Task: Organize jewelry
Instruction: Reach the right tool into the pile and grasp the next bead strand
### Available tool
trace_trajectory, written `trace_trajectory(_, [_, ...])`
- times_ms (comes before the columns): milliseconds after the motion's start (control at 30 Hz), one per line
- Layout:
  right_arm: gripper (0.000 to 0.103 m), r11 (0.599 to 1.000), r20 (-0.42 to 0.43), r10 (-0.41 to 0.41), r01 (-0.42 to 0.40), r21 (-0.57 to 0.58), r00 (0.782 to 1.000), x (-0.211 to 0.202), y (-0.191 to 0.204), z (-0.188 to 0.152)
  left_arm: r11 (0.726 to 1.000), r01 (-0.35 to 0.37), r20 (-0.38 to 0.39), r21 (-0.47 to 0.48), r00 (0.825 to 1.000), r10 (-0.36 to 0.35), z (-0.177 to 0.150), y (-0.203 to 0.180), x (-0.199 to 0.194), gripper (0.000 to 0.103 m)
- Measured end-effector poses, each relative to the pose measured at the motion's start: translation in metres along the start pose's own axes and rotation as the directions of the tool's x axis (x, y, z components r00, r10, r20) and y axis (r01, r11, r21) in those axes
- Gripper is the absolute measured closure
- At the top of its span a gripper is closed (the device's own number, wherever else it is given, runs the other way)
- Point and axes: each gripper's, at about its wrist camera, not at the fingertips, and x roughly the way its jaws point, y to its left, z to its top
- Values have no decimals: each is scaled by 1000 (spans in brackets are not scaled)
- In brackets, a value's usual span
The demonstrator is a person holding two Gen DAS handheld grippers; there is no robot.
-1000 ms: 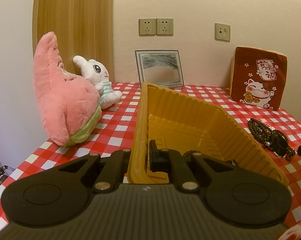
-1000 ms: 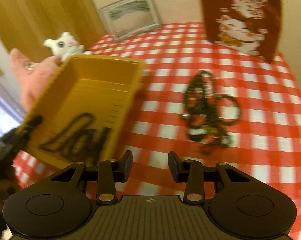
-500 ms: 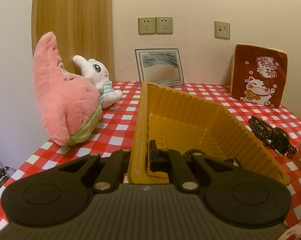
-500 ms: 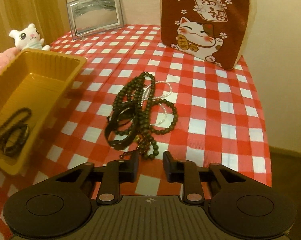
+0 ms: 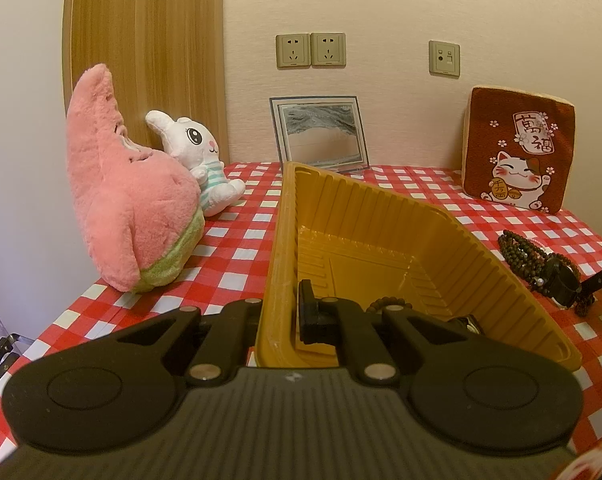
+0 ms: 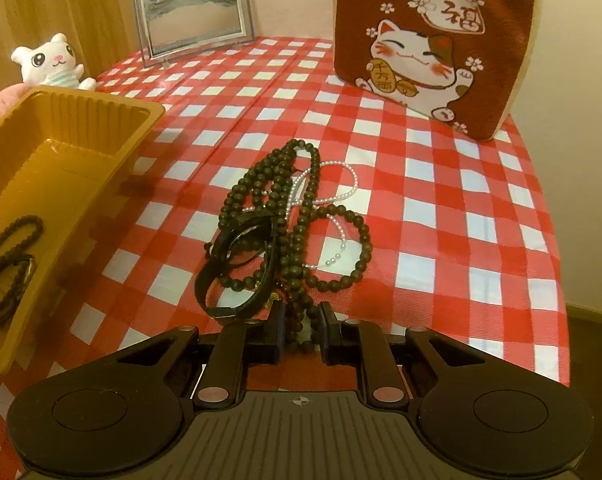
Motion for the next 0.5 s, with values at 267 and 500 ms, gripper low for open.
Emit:
trace_trajectory(267, [101,1000,7,16,-16,-18,1000,-2,3,0,1000,0,0,-1,1000,0,0,0,0,97])
trace_trajectory(500, [103,998,57,50,-52,24,997,-31,0,5,1000,0,-1,-1,1000,0,0,0,0,97])
